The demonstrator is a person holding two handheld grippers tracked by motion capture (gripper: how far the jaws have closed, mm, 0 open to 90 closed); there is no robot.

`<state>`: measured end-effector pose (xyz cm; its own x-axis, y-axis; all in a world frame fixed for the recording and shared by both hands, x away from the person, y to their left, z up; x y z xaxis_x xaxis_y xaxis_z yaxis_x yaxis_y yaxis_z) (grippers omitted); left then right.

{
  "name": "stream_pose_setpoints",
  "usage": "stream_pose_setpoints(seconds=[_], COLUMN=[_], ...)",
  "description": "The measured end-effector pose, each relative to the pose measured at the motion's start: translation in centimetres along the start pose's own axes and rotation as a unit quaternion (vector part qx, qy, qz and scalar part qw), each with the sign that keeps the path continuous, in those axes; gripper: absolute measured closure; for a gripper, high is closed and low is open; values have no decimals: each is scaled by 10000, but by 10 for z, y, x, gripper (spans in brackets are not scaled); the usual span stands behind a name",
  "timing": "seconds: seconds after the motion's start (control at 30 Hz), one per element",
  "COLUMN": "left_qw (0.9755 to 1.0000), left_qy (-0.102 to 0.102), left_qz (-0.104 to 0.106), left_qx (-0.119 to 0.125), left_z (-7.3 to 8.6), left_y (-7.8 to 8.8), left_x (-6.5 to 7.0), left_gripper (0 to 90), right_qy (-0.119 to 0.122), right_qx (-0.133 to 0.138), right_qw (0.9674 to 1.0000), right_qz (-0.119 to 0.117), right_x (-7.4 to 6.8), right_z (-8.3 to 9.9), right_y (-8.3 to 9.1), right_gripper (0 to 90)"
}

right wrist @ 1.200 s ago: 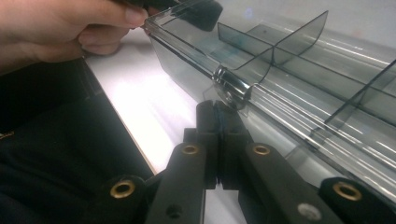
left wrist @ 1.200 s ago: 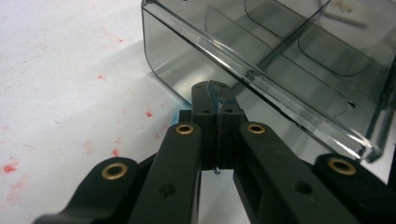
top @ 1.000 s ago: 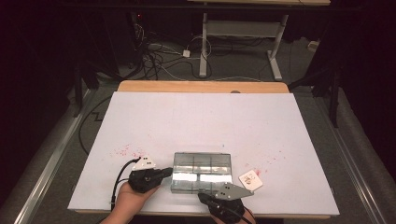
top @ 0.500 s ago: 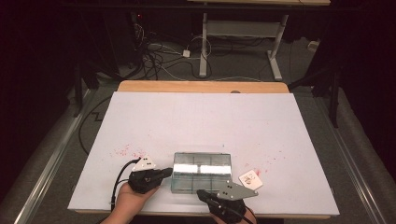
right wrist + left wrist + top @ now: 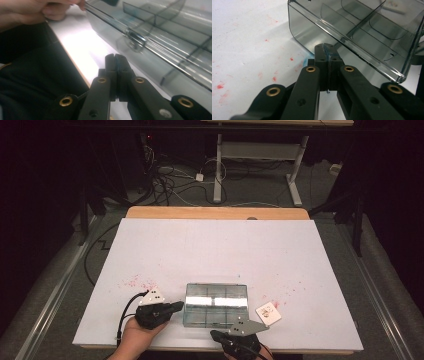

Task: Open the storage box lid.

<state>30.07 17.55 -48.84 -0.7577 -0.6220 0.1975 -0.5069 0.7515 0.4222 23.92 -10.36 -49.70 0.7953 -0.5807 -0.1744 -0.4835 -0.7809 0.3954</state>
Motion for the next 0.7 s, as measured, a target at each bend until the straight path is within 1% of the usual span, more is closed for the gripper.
stream_pose_setpoints(seconds=[0.07, 0.1, 0.13, 0.17, 0.2, 0.23, 0.27, 0.33, 0.37, 0.5, 0.6, 0.7], left_qw=[10000, 10000, 10000, 10000, 10000, 10000, 10000, 10000, 10000, 10000, 10000, 9999], left_qy=[-4, -4, -7, -8, -16, -31, -40, -32, -40, -27, -64, -82], left_qz=[3, 3, 5, 9, 20, 24, 14, 24, 26, 27, 46, 83], left_qx=[5, 2, 1, 3, -3, -12, -21, -19, -13, 23, 41, 117], left_z=[0, 0, 0, 0, 0, 0, 0, 0, 0, -1, -2, -4], left_y=[0, 0, 0, -1, -1, -1, -2, -1, -1, 1, 5, 12], left_x=[1, 1, 1, 2, 2, 2, 2, 2, 2, 2, 3, 6], left_gripper=[880, 880, 880, 880, 880, 880, 880, 880, 880, 880, 880, 880], right_qy=[-44, -101, -157, -106, -31, -34, -46, -50, -82, -73, -45, -40], right_qx=[-52, 70, 298, 501, 627, 670, 676, 604, 611, 634, 641, 662], right_qw=[10000, 9999, 9994, 9987, 9980, 9977, 9977, 9982, 9981, 9980, 9979, 9978], right_qz=[59, 72, 6, -13, 16, 19, 17, 44, 18, 34, 38, 43], right_x=[3, 4, 5, 4, 3, 4, 5, 6, 7, 7, 7, 7], right_z=[1, 0, -5, -11, -16, -19, -20, -19, -18, -20, -20, -21], right_y=[-2, 0, 4, 8, 10, 12, 11, 10, 10, 10, 11, 12], right_gripper=[894, 895, 898, 898, 898, 898, 898, 898, 899, 898, 897, 897])
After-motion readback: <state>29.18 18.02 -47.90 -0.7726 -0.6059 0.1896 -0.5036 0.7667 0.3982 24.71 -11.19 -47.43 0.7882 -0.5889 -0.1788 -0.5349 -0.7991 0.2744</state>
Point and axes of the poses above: each handheld gripper's, and its own axes: y roughly backward along the jaws, z roughly out of its underside, x roughly to its right, the point moved 1 cm from there along -y, roughly forward along the jaws, and after that the axes turned 12 degrees about x, right-handed, at the moved point
